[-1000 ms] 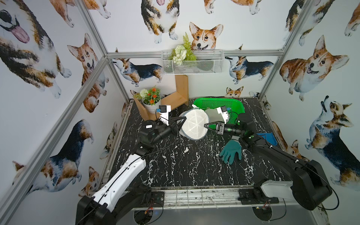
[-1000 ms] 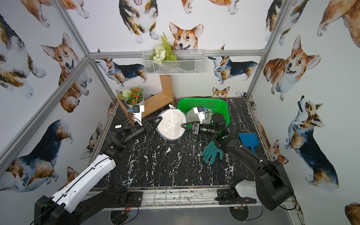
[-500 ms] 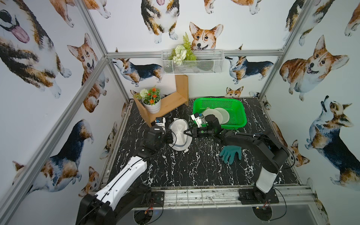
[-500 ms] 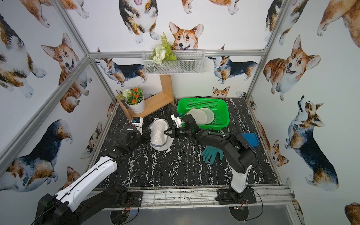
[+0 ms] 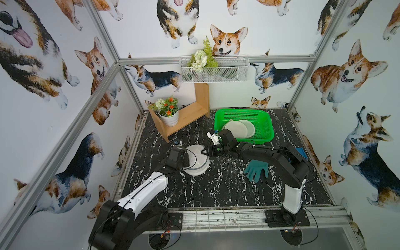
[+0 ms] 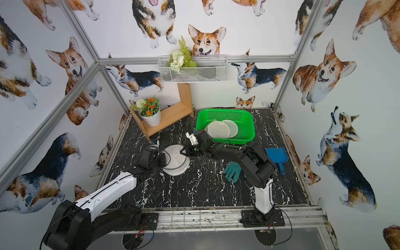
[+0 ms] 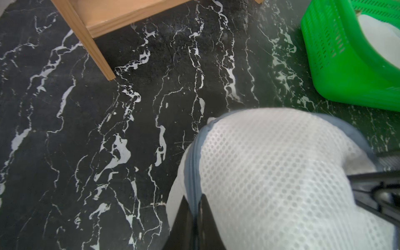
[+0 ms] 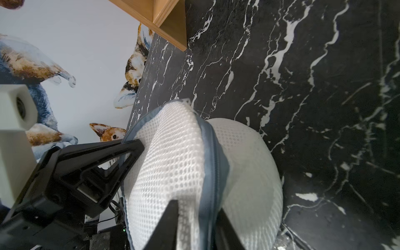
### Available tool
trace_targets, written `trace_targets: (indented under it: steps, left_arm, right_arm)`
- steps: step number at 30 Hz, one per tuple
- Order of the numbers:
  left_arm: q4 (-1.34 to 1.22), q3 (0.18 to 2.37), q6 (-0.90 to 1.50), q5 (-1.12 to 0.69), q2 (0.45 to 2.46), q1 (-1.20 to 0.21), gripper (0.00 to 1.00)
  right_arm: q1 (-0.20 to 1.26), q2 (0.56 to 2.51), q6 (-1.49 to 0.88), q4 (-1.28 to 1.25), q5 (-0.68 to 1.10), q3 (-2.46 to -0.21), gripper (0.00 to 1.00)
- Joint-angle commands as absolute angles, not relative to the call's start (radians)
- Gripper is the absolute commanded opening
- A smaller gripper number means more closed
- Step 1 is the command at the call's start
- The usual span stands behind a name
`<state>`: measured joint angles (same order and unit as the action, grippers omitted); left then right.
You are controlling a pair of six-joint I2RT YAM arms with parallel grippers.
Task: Turn the laundry bag inside out
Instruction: Place the laundry bag at the center of the board, then pick up the laundry bag and place it in the bin.
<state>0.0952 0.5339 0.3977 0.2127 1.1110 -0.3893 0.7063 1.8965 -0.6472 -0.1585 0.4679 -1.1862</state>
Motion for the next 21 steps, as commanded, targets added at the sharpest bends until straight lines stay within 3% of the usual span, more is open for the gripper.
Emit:
trace_targets:
  steps: [1, 3, 7, 14, 21]
  left_arm:
    - [0.015, 0.525, 0.37, 0.143, 1.104, -0.391, 0.39]
    - [0.011, 0.533, 0.367, 0.135, 1.099, -0.39, 0.56]
    - [0.041, 0.562, 0.374, 0.193, 1.057, -0.39, 0.69]
    - [0.142, 0.632, 0.364, 0.301, 0.981, -0.39, 0.73]
    - [-0.006, 0.716, 0.298, 0.134, 0.985, -0.392, 0.71]
  right_arm:
    - [0.701, 1.848, -0.584, -0.142, 0.42, -1.182, 0.55]
    - [0.681, 1.799, -0.571, -0.13, 0.408, -1.174, 0.61]
    - [0.621, 1.66, -0.515, -0.075, 0.399, -1.152, 0.69]
    - [0.477, 1.52, -0.357, 0.147, 0.329, -1.156, 0.69]
    - [0.288, 1.592, -0.314, 0.211, 0.17, -1.242, 0.7]
